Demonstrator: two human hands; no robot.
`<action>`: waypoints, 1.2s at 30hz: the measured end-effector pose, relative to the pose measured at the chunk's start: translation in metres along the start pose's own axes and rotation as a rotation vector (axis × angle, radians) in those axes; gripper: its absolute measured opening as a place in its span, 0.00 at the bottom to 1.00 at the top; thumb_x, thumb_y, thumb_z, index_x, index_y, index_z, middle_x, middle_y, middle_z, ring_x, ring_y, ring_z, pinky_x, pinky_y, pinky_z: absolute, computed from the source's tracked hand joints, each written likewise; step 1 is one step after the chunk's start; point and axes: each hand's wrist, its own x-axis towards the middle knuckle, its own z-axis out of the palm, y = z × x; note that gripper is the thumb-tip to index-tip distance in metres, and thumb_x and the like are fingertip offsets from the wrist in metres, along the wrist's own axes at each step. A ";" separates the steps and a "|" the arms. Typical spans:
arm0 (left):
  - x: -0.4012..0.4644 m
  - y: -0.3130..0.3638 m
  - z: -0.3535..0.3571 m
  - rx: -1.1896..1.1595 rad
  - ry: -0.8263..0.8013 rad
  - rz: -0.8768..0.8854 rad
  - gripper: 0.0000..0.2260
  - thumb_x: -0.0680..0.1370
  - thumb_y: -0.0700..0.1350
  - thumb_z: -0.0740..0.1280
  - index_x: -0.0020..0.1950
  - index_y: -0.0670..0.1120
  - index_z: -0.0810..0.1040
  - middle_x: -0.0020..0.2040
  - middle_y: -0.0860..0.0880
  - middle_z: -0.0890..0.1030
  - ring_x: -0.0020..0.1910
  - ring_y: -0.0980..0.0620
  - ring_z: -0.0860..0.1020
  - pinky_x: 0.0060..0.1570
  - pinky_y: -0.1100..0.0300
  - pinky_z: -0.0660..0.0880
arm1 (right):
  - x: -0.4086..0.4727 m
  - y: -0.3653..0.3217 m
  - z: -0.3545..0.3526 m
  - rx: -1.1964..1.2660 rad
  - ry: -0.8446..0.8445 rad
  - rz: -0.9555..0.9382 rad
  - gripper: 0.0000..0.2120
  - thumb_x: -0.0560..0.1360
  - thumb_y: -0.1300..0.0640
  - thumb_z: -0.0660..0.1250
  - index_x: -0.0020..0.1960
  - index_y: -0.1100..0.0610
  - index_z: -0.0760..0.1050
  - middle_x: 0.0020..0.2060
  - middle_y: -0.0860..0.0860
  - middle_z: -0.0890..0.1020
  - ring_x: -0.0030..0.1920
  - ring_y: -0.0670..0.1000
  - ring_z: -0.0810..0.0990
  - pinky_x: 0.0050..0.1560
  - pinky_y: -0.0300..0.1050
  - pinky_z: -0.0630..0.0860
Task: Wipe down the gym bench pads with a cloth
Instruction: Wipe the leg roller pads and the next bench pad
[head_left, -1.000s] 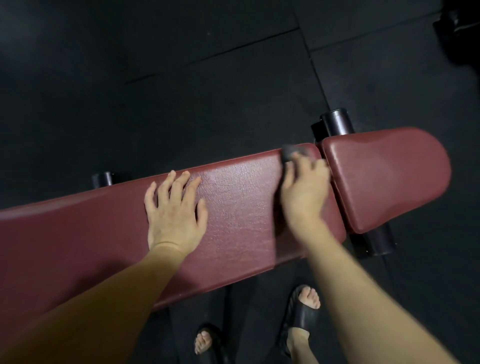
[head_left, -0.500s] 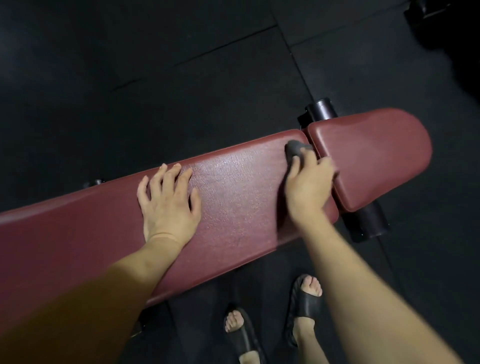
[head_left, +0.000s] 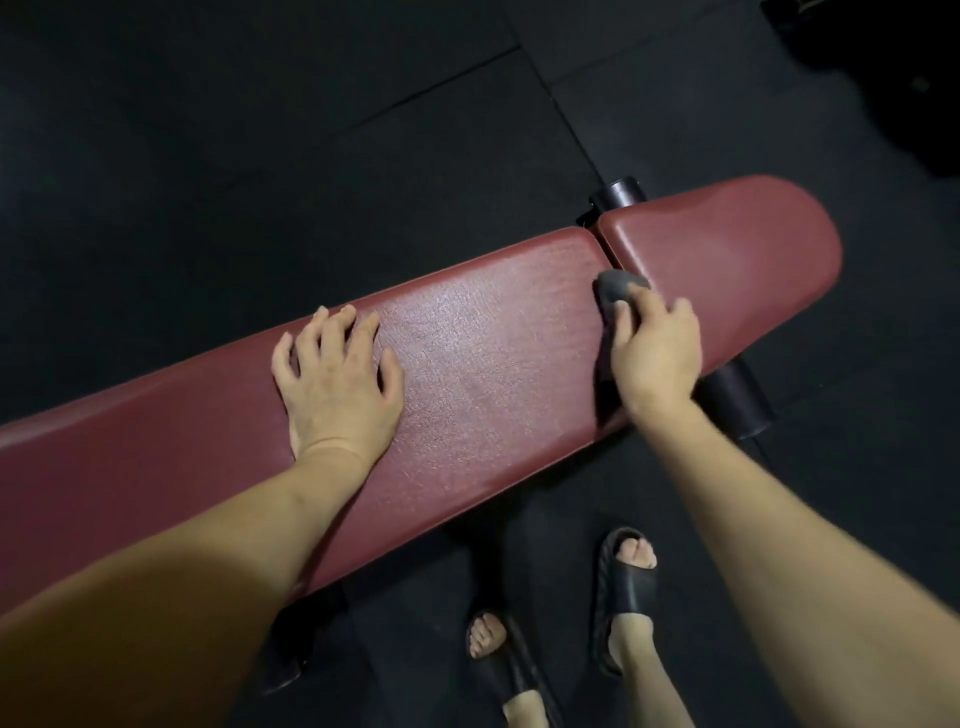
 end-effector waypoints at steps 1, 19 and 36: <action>0.000 0.000 0.000 -0.008 0.003 -0.001 0.22 0.82 0.55 0.55 0.72 0.50 0.75 0.73 0.48 0.73 0.77 0.45 0.64 0.76 0.41 0.54 | -0.019 -0.015 0.003 0.009 0.003 0.020 0.17 0.82 0.46 0.62 0.65 0.52 0.81 0.50 0.61 0.77 0.50 0.66 0.78 0.51 0.57 0.77; -0.004 -0.002 0.001 -0.025 0.044 0.015 0.18 0.82 0.53 0.58 0.70 0.51 0.76 0.71 0.48 0.73 0.76 0.45 0.65 0.76 0.42 0.56 | -0.081 -0.021 0.000 0.064 0.081 0.028 0.12 0.80 0.50 0.67 0.59 0.55 0.82 0.43 0.62 0.76 0.43 0.65 0.76 0.40 0.55 0.75; -0.071 -0.010 -0.027 -0.033 0.059 0.251 0.16 0.77 0.46 0.62 0.63 0.48 0.81 0.63 0.49 0.78 0.64 0.44 0.74 0.63 0.46 0.66 | -0.088 0.002 -0.010 0.061 0.034 0.089 0.14 0.81 0.48 0.64 0.61 0.56 0.80 0.46 0.63 0.75 0.47 0.66 0.76 0.44 0.57 0.77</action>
